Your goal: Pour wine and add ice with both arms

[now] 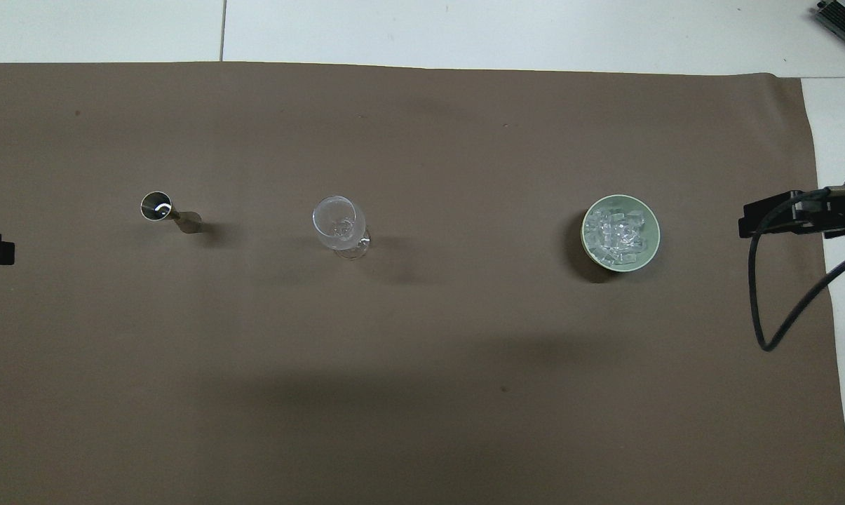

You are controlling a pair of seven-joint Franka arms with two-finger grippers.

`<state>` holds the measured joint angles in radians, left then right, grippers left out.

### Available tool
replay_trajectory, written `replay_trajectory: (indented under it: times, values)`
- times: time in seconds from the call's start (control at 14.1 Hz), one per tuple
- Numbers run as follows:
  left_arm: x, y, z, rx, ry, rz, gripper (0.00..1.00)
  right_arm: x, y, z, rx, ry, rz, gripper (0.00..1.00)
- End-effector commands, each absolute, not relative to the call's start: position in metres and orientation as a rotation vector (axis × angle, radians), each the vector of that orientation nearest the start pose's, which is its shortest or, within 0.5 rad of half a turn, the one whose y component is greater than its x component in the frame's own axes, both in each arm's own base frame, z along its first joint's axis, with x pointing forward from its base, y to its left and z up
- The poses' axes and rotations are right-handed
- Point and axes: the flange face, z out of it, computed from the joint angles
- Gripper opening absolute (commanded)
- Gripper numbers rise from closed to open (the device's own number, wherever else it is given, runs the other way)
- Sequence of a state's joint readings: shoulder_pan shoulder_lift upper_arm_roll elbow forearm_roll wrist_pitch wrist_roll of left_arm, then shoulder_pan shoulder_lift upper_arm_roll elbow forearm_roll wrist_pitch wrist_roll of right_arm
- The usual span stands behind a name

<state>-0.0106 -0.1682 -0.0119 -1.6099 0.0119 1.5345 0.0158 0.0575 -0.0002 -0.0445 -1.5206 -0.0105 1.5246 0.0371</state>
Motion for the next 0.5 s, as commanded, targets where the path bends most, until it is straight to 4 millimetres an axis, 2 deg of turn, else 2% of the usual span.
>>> replay_trajectory:
  times: [0.0, 0.14, 0.42]
  values:
    - [0.499, -0.003, 0.687, -3.115, 0.045, -0.112, 1.00, 0.551, 0.004, 0.645, -3.135, 0.069, 0.000, 1.00]
    - [0.509, -0.013, 0.671, -3.114, 0.069, -0.062, 1.00, 0.551, 0.004, 0.645, -3.135, 0.069, 0.000, 1.00]
    - [0.520, -0.028, 0.654, -3.120, 0.125, -0.025, 1.00, 0.551, 0.004, 0.645, -3.135, 0.069, 0.000, 1.00]
